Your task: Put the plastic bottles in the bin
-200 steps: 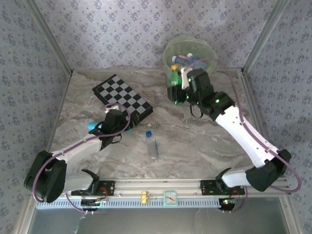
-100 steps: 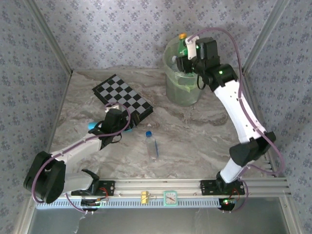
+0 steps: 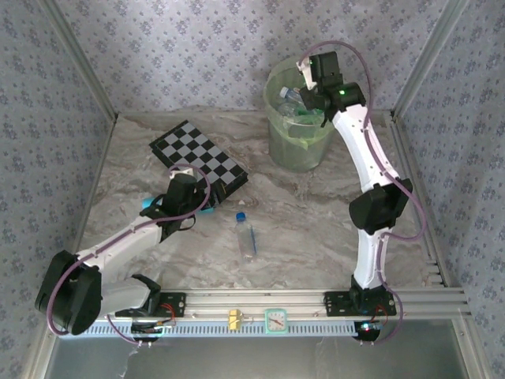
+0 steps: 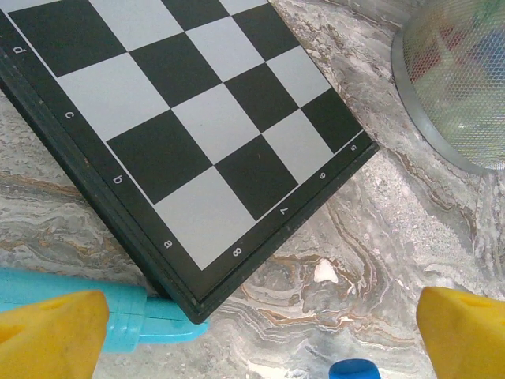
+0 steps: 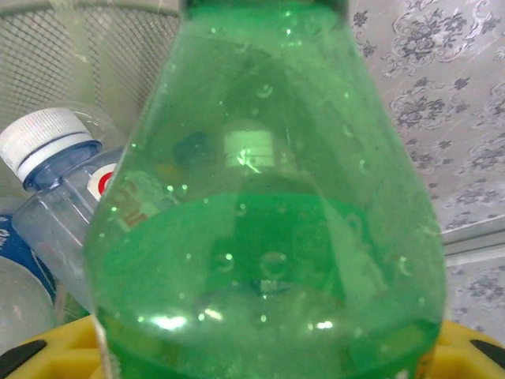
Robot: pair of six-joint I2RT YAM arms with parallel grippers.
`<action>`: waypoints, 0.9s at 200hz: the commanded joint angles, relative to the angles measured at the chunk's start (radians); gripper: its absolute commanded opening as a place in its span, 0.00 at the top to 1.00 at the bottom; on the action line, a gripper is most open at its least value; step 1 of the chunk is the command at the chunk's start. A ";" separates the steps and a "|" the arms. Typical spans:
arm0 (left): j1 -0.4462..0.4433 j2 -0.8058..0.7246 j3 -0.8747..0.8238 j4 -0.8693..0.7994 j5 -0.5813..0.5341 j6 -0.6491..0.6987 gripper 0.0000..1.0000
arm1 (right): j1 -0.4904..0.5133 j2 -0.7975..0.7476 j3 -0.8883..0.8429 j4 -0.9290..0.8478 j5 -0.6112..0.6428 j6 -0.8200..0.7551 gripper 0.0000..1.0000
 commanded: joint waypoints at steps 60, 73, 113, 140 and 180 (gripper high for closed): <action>-0.011 0.012 0.059 -0.028 0.026 0.004 0.00 | 0.006 0.070 0.056 0.000 0.116 -0.120 0.55; -0.013 0.009 0.059 -0.031 0.025 0.004 0.00 | 0.005 0.069 0.078 -0.004 0.128 -0.136 0.55; -0.014 0.014 0.065 -0.038 0.023 0.001 0.00 | 0.007 0.041 0.085 0.045 0.151 -0.215 0.53; -0.018 0.018 0.074 -0.041 0.023 0.001 0.00 | 0.004 0.065 0.112 0.066 0.170 -0.277 0.53; -0.024 0.021 0.084 -0.052 0.023 -0.002 0.00 | -0.002 0.111 0.125 0.073 0.157 -0.328 0.53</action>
